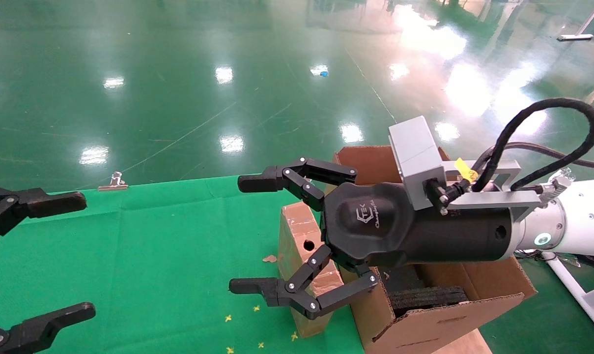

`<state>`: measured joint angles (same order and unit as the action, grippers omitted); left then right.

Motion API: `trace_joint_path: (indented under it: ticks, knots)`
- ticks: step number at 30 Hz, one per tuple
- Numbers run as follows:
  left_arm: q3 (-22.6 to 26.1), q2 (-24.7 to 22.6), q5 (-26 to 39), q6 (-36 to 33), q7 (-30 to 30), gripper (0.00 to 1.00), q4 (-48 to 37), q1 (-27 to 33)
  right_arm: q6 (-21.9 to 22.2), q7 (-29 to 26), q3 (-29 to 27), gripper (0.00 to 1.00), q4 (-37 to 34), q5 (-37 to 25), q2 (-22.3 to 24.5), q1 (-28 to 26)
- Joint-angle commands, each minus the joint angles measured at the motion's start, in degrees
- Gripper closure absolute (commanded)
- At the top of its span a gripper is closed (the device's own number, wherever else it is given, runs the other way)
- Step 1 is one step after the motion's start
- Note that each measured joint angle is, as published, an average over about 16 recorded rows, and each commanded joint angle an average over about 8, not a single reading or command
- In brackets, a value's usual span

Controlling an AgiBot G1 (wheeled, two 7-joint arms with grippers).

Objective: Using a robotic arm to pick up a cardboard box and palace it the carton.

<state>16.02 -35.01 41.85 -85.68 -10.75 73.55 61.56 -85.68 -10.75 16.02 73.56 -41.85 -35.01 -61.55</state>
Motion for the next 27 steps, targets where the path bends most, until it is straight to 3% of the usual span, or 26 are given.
trace_joint_path:
  ticks: [1,18,22,27]
  knots:
    - [0.00,0.00,0.00,0.00,0.00,0.00,0.00,0.00,0.00,0.00,0.00,0.00,0.00,0.00,0.00,0.00]
    - [0.02,0.00,0.00,-0.01,0.02,0.00,-0.03,0.01,0.19,-0.47,0.88,0.00,0.68,-1.64,-0.18,-0.44]
    - [0.04,0.00,-0.01,-0.01,0.03,0.00,-0.04,0.03,0.37,-1.58,2.75,0.00,1.86,-5.05,-0.75,-1.73]
    - [0.07,0.01,-0.03,-0.01,0.05,0.00,-0.05,0.04,-0.72,-4.10,7.55,0.00,3.08,-13.50,-2.88,-5.92]
